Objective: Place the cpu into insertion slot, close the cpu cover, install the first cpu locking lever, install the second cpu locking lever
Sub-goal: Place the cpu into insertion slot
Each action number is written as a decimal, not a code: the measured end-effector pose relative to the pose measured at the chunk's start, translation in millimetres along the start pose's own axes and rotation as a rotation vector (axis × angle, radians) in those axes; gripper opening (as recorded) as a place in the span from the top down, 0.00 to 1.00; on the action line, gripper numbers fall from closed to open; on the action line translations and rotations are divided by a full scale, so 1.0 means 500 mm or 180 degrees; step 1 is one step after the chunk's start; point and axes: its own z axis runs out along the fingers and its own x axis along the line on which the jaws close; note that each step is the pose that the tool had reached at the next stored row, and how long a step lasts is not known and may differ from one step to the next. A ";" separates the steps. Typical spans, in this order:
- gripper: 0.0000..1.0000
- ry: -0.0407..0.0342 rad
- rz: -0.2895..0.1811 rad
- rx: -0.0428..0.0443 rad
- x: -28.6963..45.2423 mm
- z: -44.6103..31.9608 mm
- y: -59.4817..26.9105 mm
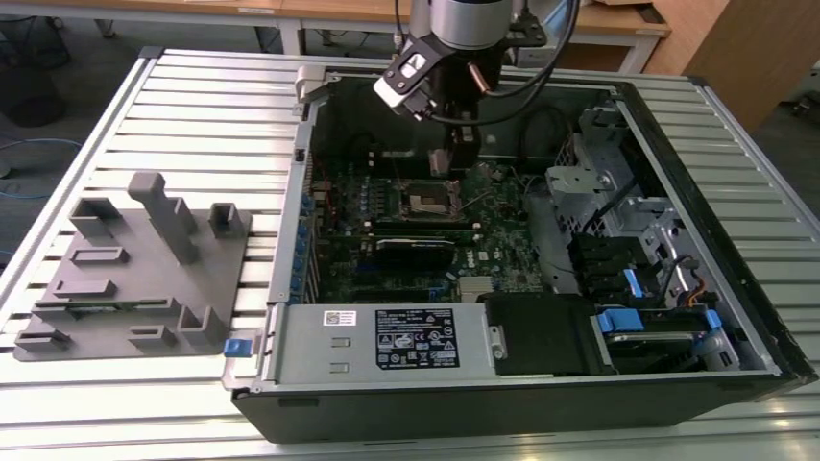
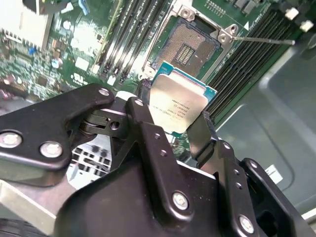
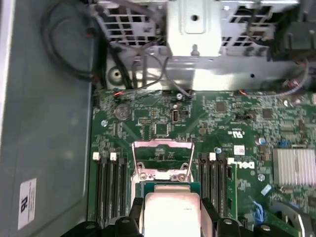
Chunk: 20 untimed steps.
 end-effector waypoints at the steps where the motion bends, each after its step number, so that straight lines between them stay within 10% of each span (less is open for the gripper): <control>1: 0.46 -0.0005 0.0053 0.0000 0.000 0.000 0.000; 20: 0.46 -0.0002 0.0038 -0.0001 0.000 0.004 -0.004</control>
